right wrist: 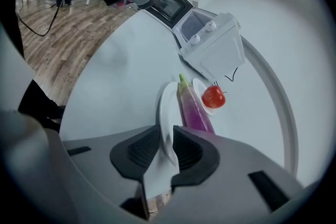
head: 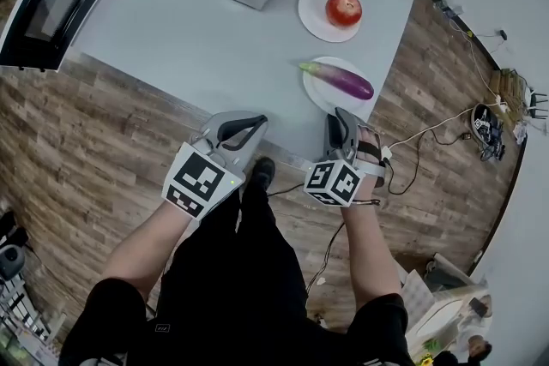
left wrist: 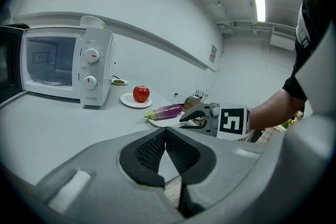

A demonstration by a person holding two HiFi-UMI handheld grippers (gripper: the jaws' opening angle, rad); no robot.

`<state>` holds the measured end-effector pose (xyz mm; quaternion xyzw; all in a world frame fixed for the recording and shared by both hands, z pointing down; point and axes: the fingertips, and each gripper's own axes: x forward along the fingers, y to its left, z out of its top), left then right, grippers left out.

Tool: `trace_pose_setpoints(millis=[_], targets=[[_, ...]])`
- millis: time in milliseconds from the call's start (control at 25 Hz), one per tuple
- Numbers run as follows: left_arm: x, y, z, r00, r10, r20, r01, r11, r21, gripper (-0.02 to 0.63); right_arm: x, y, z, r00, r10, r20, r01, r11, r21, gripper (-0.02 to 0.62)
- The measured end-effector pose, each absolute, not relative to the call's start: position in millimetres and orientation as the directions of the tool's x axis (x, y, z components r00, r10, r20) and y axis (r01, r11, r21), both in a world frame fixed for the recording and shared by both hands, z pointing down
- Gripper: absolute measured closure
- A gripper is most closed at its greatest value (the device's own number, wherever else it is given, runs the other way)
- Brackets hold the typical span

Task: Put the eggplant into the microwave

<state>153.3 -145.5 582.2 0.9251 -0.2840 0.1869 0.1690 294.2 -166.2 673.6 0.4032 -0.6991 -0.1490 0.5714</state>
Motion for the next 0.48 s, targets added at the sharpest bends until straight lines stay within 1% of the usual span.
trace_pose_setpoints(millis=[240, 360, 480], targets=[[153, -141, 581, 0.774, -0.453, 0.441, -0.577, -0.792, 0.199, 0.597, 298, -170, 675, 0.026, -0.745, 0.667, -0.330, 0.623, 0.709, 0.526], [151, -141, 580, 0.775, -0.454, 0.440, -0.575, -0.795, 0.191, 0.597, 296, -174, 677, 0.043, -0.756, 0.654, -0.305, 0.613, 0.729, 0.555], [149, -143, 579, 0.772, -0.465, 0.433, -0.579, -0.795, 0.179, 0.597, 295, -178, 676, 0.055, -0.780, 0.623, -0.284, 0.586, 0.759, 0.561]])
